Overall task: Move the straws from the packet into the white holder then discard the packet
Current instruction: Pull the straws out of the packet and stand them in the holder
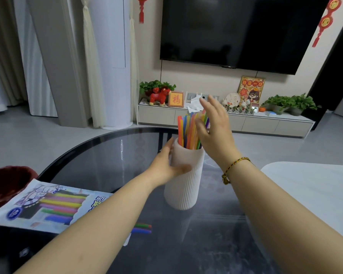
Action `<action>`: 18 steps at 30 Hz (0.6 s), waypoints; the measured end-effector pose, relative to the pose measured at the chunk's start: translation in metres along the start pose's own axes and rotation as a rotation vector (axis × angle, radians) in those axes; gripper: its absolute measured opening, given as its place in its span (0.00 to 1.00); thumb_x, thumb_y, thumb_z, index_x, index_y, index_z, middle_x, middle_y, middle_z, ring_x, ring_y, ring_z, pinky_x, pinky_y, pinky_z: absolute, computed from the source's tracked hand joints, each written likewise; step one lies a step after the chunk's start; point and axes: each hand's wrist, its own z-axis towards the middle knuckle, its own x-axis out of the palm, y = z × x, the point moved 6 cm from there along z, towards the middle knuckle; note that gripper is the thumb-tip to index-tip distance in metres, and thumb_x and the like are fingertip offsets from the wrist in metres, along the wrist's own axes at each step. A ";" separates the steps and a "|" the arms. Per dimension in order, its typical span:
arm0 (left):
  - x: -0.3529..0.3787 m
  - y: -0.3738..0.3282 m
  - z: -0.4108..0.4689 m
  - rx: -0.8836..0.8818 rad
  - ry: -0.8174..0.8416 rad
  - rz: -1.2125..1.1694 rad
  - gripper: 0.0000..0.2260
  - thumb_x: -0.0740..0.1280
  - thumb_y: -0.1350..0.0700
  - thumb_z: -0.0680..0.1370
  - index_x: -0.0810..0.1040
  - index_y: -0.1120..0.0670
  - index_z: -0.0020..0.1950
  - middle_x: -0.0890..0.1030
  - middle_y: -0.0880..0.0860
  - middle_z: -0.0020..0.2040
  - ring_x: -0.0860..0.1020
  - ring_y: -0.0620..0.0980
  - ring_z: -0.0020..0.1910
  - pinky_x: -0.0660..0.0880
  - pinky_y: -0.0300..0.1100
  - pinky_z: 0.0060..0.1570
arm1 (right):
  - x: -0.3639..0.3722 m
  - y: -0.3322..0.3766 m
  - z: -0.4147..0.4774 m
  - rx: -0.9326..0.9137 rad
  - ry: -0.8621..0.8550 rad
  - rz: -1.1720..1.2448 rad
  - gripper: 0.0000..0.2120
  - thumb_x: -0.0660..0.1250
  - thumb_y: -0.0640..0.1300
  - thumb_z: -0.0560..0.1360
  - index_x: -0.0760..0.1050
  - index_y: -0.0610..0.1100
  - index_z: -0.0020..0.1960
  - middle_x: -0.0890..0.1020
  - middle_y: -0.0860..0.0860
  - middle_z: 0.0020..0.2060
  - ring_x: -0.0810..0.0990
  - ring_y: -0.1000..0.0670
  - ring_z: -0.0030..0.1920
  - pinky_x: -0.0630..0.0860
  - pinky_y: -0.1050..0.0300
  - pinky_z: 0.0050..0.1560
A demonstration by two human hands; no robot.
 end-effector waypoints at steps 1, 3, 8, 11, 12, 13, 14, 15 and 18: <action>-0.006 0.008 -0.007 -0.050 -0.010 0.027 0.36 0.71 0.51 0.69 0.54 0.44 0.71 0.63 0.51 0.71 0.63 0.51 0.70 0.66 0.48 0.63 | -0.003 0.004 -0.004 -0.016 -0.042 -0.017 0.21 0.59 0.40 0.77 0.63 0.41 0.69 0.62 0.44 0.72 0.56 0.45 0.73 0.50 0.58 0.71; -0.022 0.025 -0.027 -0.123 -0.072 0.072 0.33 0.67 0.49 0.72 0.54 0.46 0.72 0.59 0.52 0.74 0.59 0.52 0.72 0.62 0.49 0.67 | -0.007 0.019 -0.016 -0.081 -0.124 -0.032 0.18 0.60 0.38 0.75 0.68 0.37 0.65 0.69 0.39 0.67 0.63 0.40 0.69 0.57 0.54 0.69; -0.057 0.055 -0.097 -0.043 -0.236 0.290 0.18 0.60 0.54 0.77 0.67 0.50 0.67 0.67 0.50 0.70 0.64 0.45 0.67 0.58 0.33 0.60 | 0.013 0.062 -0.068 -0.353 -0.113 -0.051 0.11 0.66 0.32 0.68 0.77 0.33 0.50 0.80 0.35 0.50 0.79 0.37 0.50 0.75 0.51 0.51; -0.072 0.079 -0.135 -0.088 -0.317 0.504 0.16 0.59 0.55 0.77 0.69 0.52 0.66 0.67 0.51 0.70 0.62 0.48 0.70 0.56 0.39 0.67 | 0.061 0.063 -0.098 -0.287 0.324 -0.121 0.11 0.64 0.38 0.73 0.75 0.36 0.54 0.78 0.41 0.55 0.76 0.41 0.55 0.77 0.49 0.52; -0.077 0.087 -0.146 -0.125 -0.341 0.583 0.17 0.59 0.54 0.77 0.68 0.52 0.67 0.65 0.51 0.72 0.60 0.49 0.71 0.54 0.41 0.69 | 0.079 0.058 -0.110 -0.234 0.486 -0.157 0.13 0.62 0.41 0.75 0.73 0.38 0.57 0.75 0.42 0.58 0.73 0.42 0.58 0.75 0.48 0.55; -0.081 0.096 -0.157 -0.168 -0.354 0.654 0.19 0.58 0.52 0.77 0.65 0.51 0.68 0.61 0.51 0.73 0.56 0.49 0.73 0.52 0.43 0.70 | 0.095 0.052 -0.122 -0.178 0.609 -0.182 0.15 0.61 0.43 0.75 0.71 0.38 0.60 0.73 0.43 0.61 0.70 0.43 0.61 0.72 0.48 0.58; -0.084 0.105 -0.165 -0.219 -0.353 0.707 0.21 0.57 0.50 0.77 0.61 0.50 0.70 0.56 0.51 0.75 0.53 0.50 0.74 0.49 0.44 0.71 | 0.108 0.047 -0.133 -0.122 0.700 -0.192 0.18 0.61 0.44 0.75 0.69 0.39 0.63 0.71 0.44 0.63 0.68 0.43 0.62 0.70 0.49 0.61; -0.086 0.113 -0.174 -0.273 -0.344 0.739 0.24 0.56 0.47 0.77 0.56 0.50 0.72 0.52 0.51 0.76 0.49 0.50 0.74 0.47 0.45 0.72 | 0.119 0.043 -0.144 -0.065 0.769 -0.187 0.21 0.61 0.45 0.75 0.66 0.40 0.65 0.69 0.44 0.65 0.67 0.44 0.64 0.68 0.50 0.63; -0.087 0.130 -0.184 -0.372 -0.301 0.765 0.28 0.53 0.43 0.77 0.46 0.49 0.73 0.42 0.52 0.76 0.41 0.51 0.74 0.42 0.47 0.72 | 0.144 0.027 -0.168 0.087 0.917 -0.193 0.29 0.64 0.48 0.73 0.58 0.41 0.70 0.63 0.46 0.70 0.61 0.44 0.69 0.63 0.52 0.67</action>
